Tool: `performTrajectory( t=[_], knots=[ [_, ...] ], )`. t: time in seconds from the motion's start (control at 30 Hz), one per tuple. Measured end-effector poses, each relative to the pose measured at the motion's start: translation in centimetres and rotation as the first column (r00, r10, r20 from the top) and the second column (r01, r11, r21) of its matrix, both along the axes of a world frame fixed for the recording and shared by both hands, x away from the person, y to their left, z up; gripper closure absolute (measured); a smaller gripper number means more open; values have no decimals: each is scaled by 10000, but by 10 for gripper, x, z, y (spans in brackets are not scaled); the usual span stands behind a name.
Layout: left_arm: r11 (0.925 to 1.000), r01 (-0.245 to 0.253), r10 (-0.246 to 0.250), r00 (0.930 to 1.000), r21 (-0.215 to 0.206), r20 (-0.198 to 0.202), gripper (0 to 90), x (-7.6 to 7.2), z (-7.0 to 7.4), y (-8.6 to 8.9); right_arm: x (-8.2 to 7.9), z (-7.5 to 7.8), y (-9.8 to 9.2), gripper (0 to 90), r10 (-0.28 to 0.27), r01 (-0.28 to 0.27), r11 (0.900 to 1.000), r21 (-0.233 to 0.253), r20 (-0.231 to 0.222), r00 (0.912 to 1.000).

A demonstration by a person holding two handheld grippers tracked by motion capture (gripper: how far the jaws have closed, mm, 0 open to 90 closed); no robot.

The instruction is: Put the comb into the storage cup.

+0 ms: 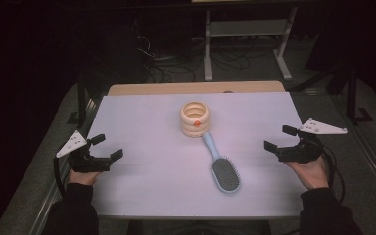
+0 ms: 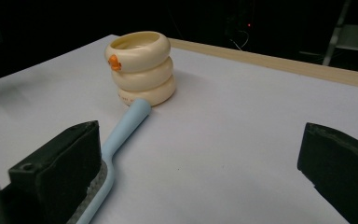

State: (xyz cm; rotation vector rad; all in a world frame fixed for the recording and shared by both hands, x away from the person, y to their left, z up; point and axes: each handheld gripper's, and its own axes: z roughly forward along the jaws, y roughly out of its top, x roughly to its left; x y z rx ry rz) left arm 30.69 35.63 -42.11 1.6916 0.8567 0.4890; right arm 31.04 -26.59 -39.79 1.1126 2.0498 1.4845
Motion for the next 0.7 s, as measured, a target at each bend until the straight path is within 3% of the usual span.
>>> performTrajectory(
  t=[0.7],
  knots=[
    [10000,9,-8,10000,-31,34,0,-1,0,0,15,29,21,0,906,-914,9942,-571,-171,9957]
  ],
)
